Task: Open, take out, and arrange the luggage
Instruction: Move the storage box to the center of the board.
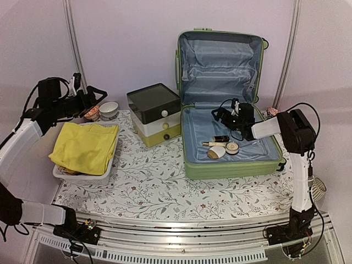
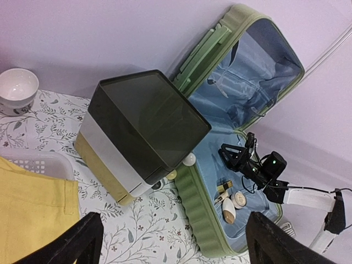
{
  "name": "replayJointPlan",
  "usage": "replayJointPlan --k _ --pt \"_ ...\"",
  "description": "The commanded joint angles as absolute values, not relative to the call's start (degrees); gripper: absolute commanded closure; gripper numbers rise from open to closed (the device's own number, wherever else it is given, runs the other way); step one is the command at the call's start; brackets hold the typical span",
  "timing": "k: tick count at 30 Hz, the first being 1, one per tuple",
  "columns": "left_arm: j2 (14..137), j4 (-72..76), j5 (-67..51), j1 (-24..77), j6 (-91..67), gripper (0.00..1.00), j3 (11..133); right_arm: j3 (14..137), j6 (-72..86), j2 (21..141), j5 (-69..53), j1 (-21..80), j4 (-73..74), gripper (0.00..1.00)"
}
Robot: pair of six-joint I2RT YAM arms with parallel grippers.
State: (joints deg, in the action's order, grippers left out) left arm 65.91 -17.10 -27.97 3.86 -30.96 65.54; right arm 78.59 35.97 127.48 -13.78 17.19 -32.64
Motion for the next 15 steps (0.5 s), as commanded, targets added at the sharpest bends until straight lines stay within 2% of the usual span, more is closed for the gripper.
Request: replayJointPlan --k 1,15 --pt "65.6 -19.5 -28.1 2.6 -28.6 0.08 66.2 83.0 37.0 131.9 -13.1 19.1 -34.5 0.01" --pt "65.0 -21.0 -28.9 0.4 -26.7 0.07 66.6 89.8 38.0 137.9 -13.7 23.1 -33.0 0.01"
